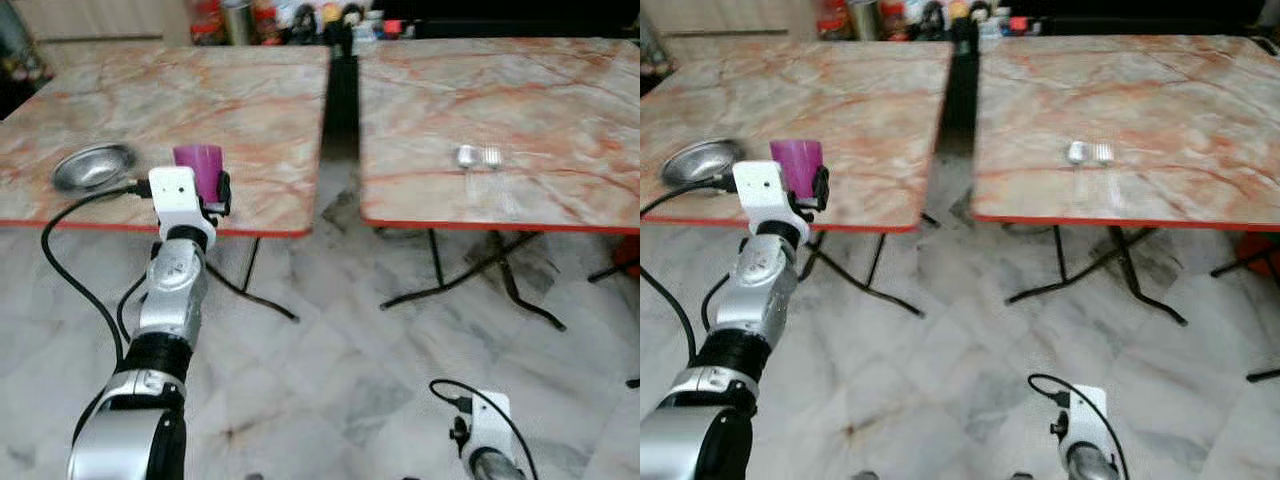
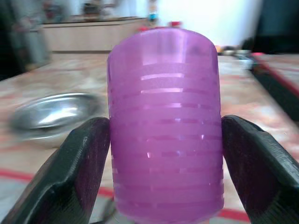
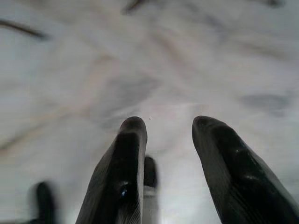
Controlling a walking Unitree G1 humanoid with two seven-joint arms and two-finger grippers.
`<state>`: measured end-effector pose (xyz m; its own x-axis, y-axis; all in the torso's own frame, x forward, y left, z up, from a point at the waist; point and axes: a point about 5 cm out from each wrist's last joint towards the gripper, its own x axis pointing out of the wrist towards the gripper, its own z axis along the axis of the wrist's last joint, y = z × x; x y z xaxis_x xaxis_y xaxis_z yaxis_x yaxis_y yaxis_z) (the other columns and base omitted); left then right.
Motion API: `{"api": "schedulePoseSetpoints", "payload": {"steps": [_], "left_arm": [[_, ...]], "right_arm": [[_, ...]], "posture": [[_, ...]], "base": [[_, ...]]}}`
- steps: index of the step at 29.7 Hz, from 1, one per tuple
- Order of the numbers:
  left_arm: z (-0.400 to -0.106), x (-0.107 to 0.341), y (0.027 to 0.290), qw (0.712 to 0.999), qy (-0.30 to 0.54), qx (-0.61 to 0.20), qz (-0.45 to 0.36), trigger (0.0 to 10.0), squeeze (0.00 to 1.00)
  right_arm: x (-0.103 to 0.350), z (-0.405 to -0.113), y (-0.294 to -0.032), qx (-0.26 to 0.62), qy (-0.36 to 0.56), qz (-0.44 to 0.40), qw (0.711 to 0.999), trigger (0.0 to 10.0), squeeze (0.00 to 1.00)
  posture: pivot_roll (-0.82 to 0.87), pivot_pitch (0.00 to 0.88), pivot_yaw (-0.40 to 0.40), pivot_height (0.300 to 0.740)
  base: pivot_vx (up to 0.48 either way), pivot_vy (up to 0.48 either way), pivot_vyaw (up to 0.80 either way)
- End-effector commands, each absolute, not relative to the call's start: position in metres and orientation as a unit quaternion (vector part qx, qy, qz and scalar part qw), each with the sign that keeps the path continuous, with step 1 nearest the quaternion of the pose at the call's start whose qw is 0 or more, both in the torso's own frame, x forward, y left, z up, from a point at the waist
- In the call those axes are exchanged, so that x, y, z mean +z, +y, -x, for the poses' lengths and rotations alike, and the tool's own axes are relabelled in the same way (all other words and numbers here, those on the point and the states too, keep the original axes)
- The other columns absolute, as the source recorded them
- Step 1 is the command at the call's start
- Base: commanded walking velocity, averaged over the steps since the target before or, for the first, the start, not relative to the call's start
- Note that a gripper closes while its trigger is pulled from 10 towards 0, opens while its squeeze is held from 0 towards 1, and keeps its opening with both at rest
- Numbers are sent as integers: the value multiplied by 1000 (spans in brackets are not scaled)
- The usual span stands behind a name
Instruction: Setting the table
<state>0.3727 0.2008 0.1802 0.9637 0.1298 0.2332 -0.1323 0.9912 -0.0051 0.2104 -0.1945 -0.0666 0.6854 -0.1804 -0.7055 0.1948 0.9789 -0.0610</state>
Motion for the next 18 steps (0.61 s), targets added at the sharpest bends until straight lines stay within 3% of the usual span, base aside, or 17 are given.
{"api": "schedulePoseSetpoints", "payload": {"steps": [1, 9, 18], "left_arm": [[-374, 186, 192, 990, -128, 53, 2, 10000, 0], [-373, 183, 184, 992, -126, 32, 5, 10000, 0], [-371, 185, 163, 991, -121, -54, 7, 10000, 0]], "right_arm": [[-66, -209, -203, -115, 383, -10, 917, 10000, 0], [-57, -223, -205, -119, 358, -16, 926, 10000, 0], [-45, -241, -205, -121, 331, -30, 935, 10000, 0]], "posture": [[-37, 125, 36, 740], [-38, 131, 37, 740], [-33, 135, 38, 740]], "base": [[0, 0, 0], [0, 0, 0], [0, 0, 0]]}}
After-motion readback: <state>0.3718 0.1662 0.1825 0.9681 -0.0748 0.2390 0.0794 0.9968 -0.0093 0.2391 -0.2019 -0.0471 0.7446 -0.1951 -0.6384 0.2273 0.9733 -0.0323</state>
